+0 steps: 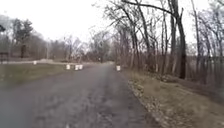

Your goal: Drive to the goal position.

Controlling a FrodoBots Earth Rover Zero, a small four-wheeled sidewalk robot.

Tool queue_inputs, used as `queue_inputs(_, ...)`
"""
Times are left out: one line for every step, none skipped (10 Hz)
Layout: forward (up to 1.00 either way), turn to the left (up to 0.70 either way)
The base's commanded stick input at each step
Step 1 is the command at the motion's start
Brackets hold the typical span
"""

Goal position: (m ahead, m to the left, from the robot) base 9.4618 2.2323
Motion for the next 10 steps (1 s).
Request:
queue_inputs(1.00,0.00)
queue_inputs(1.00,0.00)
queue_inputs(1.00,0.00)
queue_inputs(1.00,0.00)
queue_inputs(1.00,0.00)
queue_inputs(1.00,0.00)
queue_inputs(1.00,0.40)
queue_inputs(1.00,0.40)
queue_inputs(1.00,0.40)
queue_inputs(1.00,0.00)
